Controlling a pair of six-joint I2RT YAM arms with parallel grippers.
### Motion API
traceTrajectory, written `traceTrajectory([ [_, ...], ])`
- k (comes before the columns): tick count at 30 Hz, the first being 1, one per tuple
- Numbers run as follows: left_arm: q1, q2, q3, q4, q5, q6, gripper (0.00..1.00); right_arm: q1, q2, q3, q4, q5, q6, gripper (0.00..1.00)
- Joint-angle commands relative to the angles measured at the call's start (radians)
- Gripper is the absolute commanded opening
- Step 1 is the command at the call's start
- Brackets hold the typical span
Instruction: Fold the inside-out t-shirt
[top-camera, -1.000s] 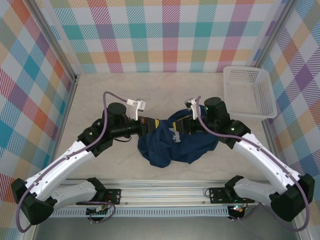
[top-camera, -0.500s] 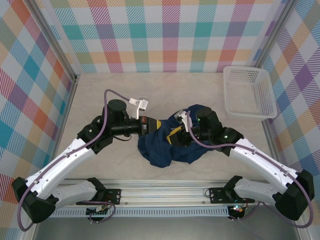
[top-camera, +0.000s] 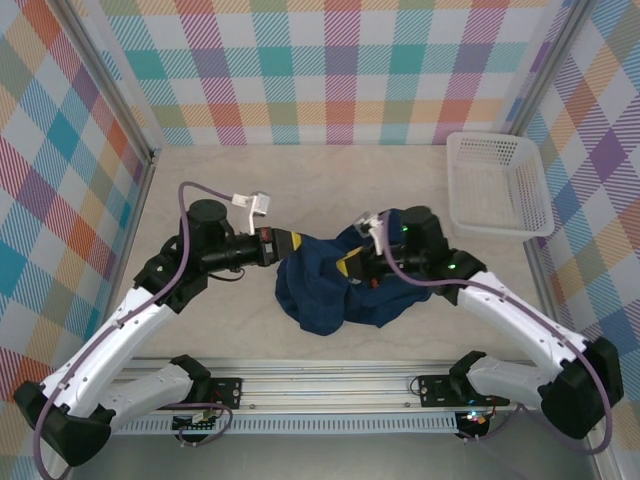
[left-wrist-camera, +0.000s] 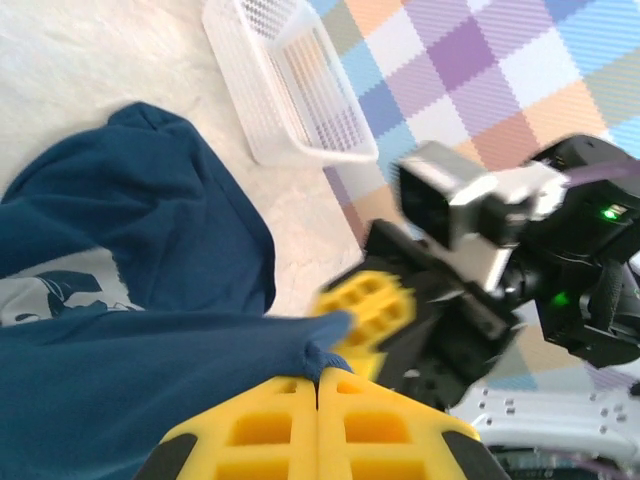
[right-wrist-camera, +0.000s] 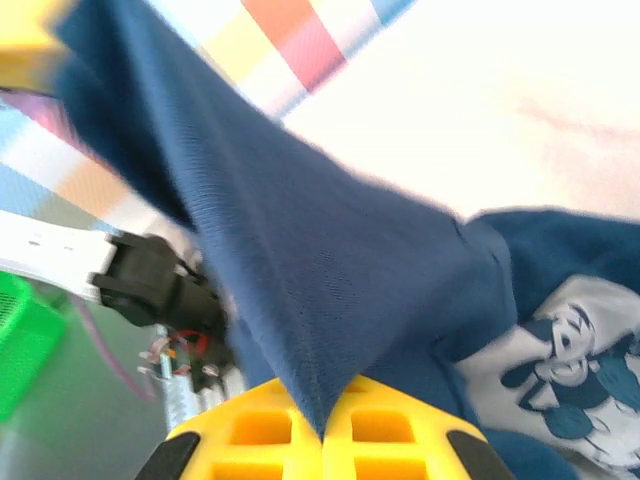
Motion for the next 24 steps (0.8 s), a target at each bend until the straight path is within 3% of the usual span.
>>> traceTrajectory([
  [1, 0.041, -0.007, -0.027, 0.057, 0.076, -0.05, 0.0, -0.059, -0.051, -0.021, 0.104, -0.302, 0.066, 0.0],
  [4, 0.068, -0.003, -0.035, 0.017, 0.066, -0.041, 0.0, -0.074, -0.069, -0.024, 0.165, -0.372, 0.105, 0.0],
  [7, 0.079, -0.003, -0.044, 0.023, 0.081, -0.035, 0.0, -0.082, -0.062, -0.006, 0.111, -0.338, 0.077, 0.0],
  [9, 0.079, -0.004, -0.051, 0.055, 0.121, -0.04, 0.0, -0.082, -0.031, 0.042, -0.043, -0.182, 0.029, 0.05],
  [12, 0.079, -0.009, -0.06, 0.128, 0.178, -0.057, 0.0, -0.082, 0.049, 0.143, -0.29, 0.218, 0.044, 0.21],
  [14, 0.079, -0.008, -0.059, 0.142, 0.202, -0.059, 0.0, -0.066, 0.084, 0.188, -0.378, 0.376, 0.054, 0.31],
  [16, 0.079, -0.007, -0.057, 0.144, 0.211, -0.057, 0.0, -0.015, 0.072, 0.204, -0.409, 0.494, 0.039, 0.35],
  [18, 0.079, -0.004, -0.055, 0.141, 0.209, -0.053, 0.0, 0.046, 0.033, 0.204, -0.4, 0.529, 0.006, 0.37],
  [24, 0.08, 0.001, -0.055, 0.123, 0.193, -0.036, 0.0, 0.258, -0.056, 0.125, -0.239, 0.402, -0.05, 0.36],
])
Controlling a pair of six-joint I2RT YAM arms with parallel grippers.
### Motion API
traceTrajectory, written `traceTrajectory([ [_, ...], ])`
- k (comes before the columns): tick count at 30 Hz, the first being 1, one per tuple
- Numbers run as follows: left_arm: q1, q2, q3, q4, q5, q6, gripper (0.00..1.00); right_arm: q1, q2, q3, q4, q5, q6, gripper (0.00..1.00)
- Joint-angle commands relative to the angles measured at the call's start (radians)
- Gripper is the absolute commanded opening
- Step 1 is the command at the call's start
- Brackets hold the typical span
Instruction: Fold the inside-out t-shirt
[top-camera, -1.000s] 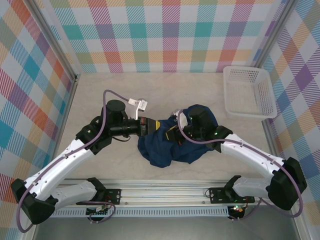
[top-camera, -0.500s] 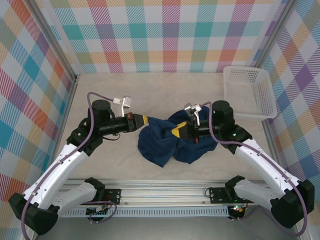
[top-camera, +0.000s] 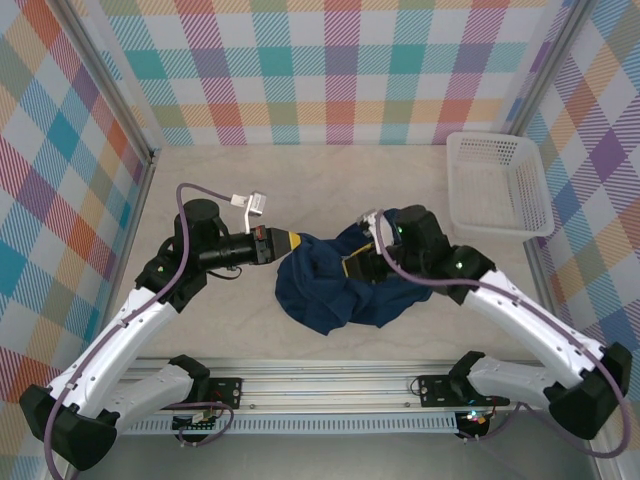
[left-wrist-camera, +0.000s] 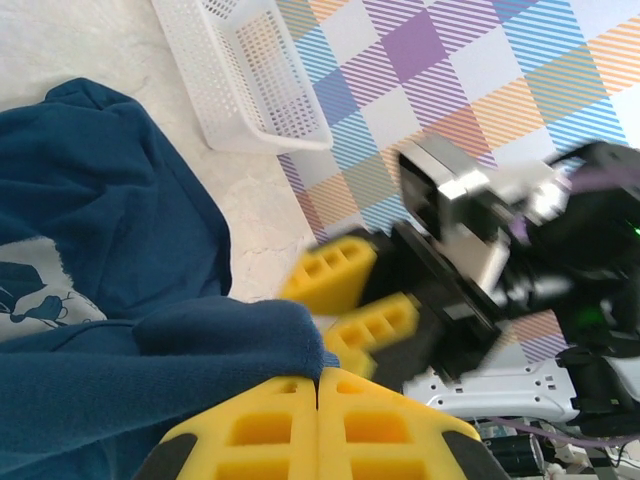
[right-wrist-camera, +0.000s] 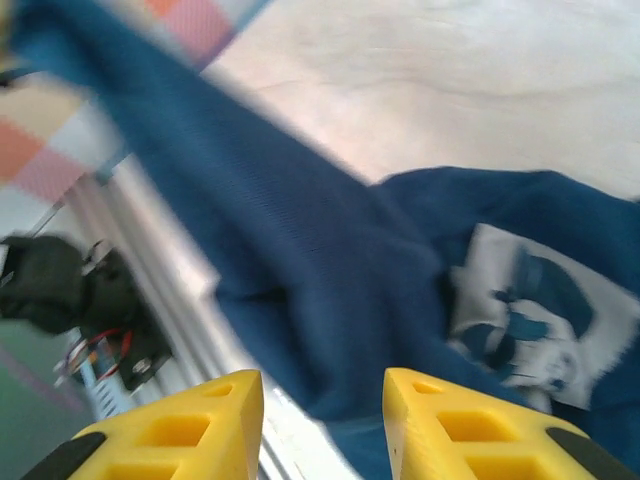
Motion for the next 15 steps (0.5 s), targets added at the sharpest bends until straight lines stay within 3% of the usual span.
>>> traceTrajectory([
  [1, 0.011, 0.0, 0.001, 0.022, 0.019, 0.012, 0.0, 0.105, -0.009, -0.022, 0.07, 0.019, -0.055, 0.36],
  [4, 0.012, 0.001, 0.004, 0.018, 0.02, 0.013, 0.0, 0.177, 0.06, 0.011, 0.071, 0.123, -0.078, 0.36],
  [10, 0.011, -0.011, 0.006, 0.007, 0.018, 0.015, 0.0, 0.182, 0.18, 0.079, 0.056, 0.386, -0.034, 0.38],
  [15, 0.012, -0.014, 0.008, 0.001, 0.021, 0.016, 0.0, 0.182, 0.214, 0.092, 0.049, 0.495, 0.001, 0.4],
])
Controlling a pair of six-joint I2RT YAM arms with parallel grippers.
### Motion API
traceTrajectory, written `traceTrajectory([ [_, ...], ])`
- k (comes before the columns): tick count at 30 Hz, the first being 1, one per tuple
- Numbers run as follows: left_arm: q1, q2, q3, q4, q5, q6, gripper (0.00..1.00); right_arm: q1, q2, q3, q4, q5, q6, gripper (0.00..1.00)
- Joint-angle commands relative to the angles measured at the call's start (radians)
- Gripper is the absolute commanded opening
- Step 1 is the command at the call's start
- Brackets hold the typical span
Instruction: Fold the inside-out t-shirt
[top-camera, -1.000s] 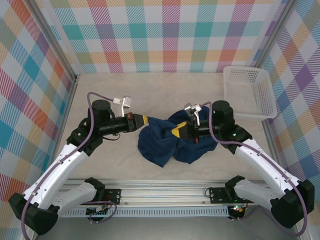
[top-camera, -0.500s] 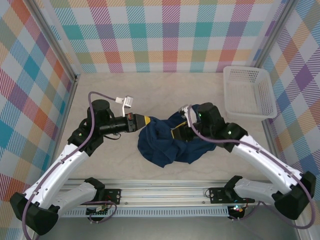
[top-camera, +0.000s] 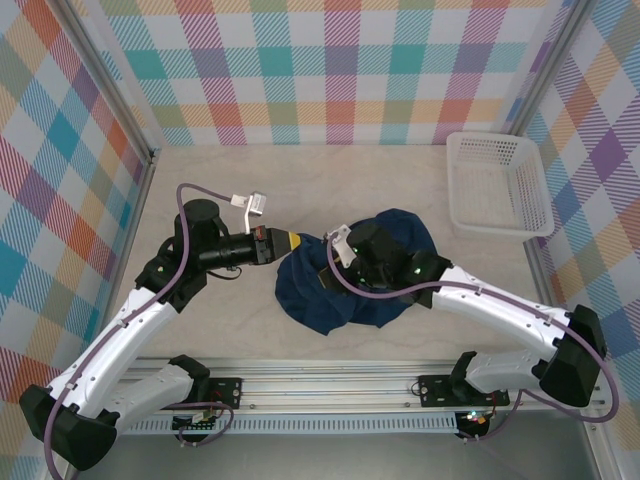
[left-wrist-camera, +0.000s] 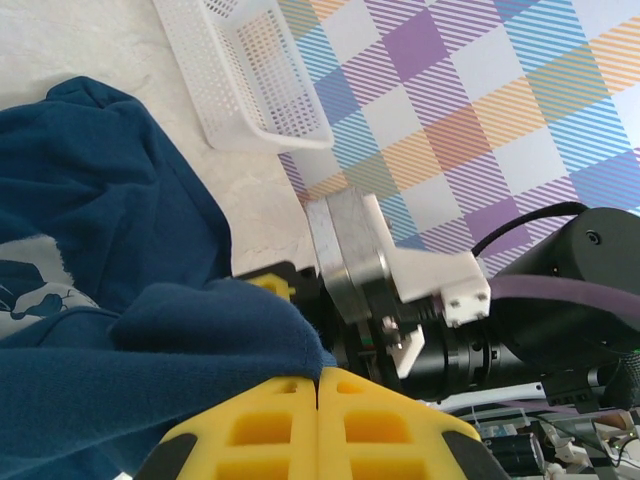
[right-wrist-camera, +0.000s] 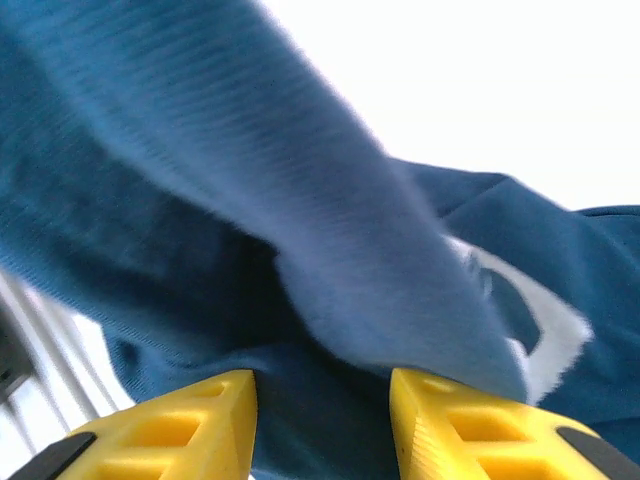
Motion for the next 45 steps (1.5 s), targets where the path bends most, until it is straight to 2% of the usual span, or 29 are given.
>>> traceTrajectory([
  [1, 0.011, -0.014, 0.008, 0.005, 0.023, 0.015, 0.0, 0.002, 0.013, 0.045, 0.005, 0.133, 0.039, 0.41],
  [3, 0.013, -0.013, 0.009, 0.009, 0.032, 0.016, 0.0, 0.001, 0.024, 0.042, 0.016, 0.138, 0.055, 0.42],
  [8, 0.012, -0.012, 0.009, 0.006, 0.036, 0.023, 0.0, 0.001, 0.051, 0.041, 0.099, 0.035, 0.079, 0.46],
  [12, 0.012, -0.012, 0.006, 0.012, 0.043, 0.022, 0.0, -0.001, 0.092, 0.051, 0.137, 0.021, 0.095, 0.5],
  [18, 0.012, -0.022, -0.002, 0.006, 0.041, 0.028, 0.0, -0.03, 0.12, 0.048, 0.251, -0.077, 0.127, 0.49],
  [21, 0.011, -0.024, -0.009, 0.005, 0.036, 0.031, 0.0, -0.052, 0.126, 0.041, 0.3, -0.11, 0.151, 0.37],
  [26, 0.011, -0.034, -0.009, -0.009, -0.004, 0.048, 0.0, -0.103, 0.093, 0.008, 0.336, -0.149, 0.173, 0.02],
  [29, 0.012, -0.047, -0.001, -0.075, -0.074, 0.059, 0.0, -0.126, 0.035, -0.034, 0.33, -0.192, 0.164, 0.0],
  [39, 0.014, -0.033, 0.014, -0.168, -0.299, 0.098, 0.0, -0.237, -0.183, -0.147, 0.324, -0.622, 0.131, 0.0],
  [45, 0.013, 0.019, 0.03, -0.196, -0.35, 0.131, 0.0, -0.289, -0.205, -0.147, 0.399, -0.884, 0.181, 0.0],
])
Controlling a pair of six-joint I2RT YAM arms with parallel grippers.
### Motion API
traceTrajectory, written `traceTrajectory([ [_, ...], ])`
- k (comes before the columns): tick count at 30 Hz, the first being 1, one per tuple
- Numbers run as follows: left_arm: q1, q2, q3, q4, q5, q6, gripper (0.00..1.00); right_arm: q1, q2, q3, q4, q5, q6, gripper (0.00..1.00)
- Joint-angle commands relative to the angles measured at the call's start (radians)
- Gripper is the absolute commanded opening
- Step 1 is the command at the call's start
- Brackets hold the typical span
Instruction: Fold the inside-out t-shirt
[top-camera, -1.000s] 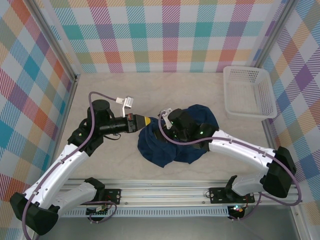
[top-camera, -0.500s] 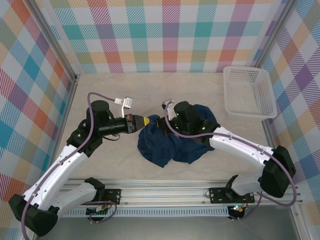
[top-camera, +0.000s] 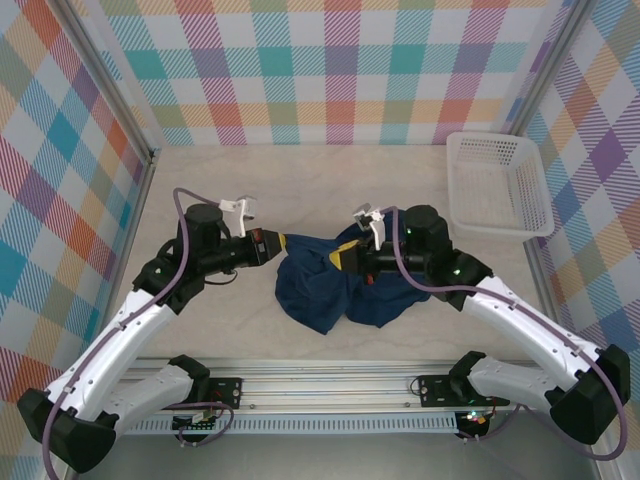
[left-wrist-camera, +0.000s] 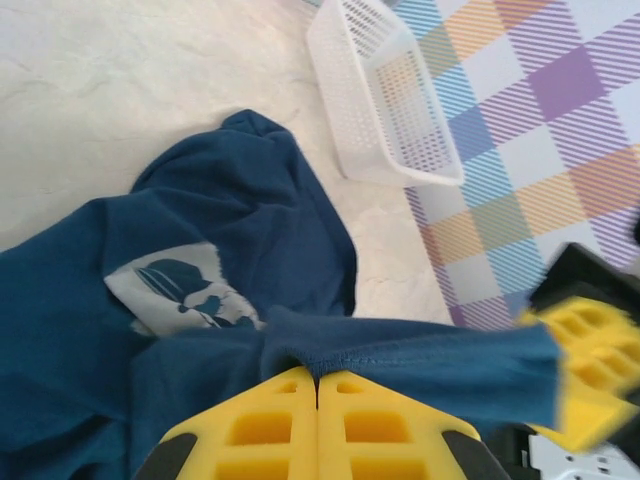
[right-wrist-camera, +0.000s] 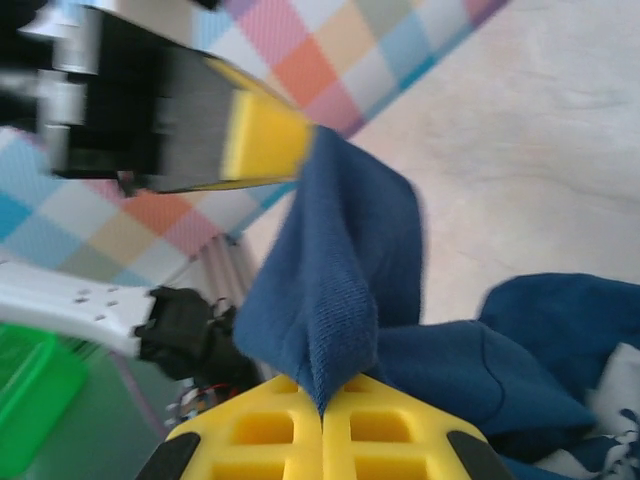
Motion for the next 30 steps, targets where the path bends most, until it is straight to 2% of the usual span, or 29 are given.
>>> traceTrajectory([
  [1, 0.014, 0.031, 0.028, -0.038, -0.076, 0.043, 0.0, -0.02, -0.001, -0.003, 0.094, -0.23, 0.037, 0.0],
  [5, 0.013, 0.067, 0.023, -0.039, -0.074, 0.062, 0.0, -0.03, 0.023, -0.008, 0.216, -0.3, 0.109, 0.0],
  [9, 0.013, 0.094, 0.01, -0.052, -0.101, 0.088, 0.0, -0.042, 0.036, 0.012, 0.263, -0.31, 0.153, 0.0],
  [11, 0.013, 0.099, 0.001, -0.06, -0.121, 0.102, 0.0, -0.045, 0.034, 0.047, 0.178, -0.271, 0.115, 0.0],
  [15, 0.013, 0.075, -0.005, -0.068, -0.145, 0.119, 0.0, -0.055, 0.023, 0.127, -0.099, -0.054, 0.005, 0.03],
  [16, 0.013, 0.062, -0.005, -0.06, -0.13, 0.121, 0.0, -0.055, 0.024, 0.139, -0.15, 0.024, -0.007, 0.03],
  [19, 0.013, 0.032, -0.009, -0.008, -0.035, 0.114, 0.0, -0.057, 0.037, 0.142, -0.2, 0.141, 0.003, 0.02],
  [25, 0.014, -0.014, -0.044, 0.202, 0.203, 0.035, 0.0, -0.058, 0.12, 0.19, -0.312, 0.301, 0.013, 0.01],
  [28, 0.013, -0.043, -0.044, 0.274, 0.254, 0.0, 0.0, -0.058, 0.14, 0.193, -0.323, 0.323, 0.008, 0.02],
  [30, 0.013, -0.058, -0.034, 0.279, 0.251, -0.003, 0.0, -0.058, 0.142, 0.189, -0.302, 0.29, 0.006, 0.05],
])
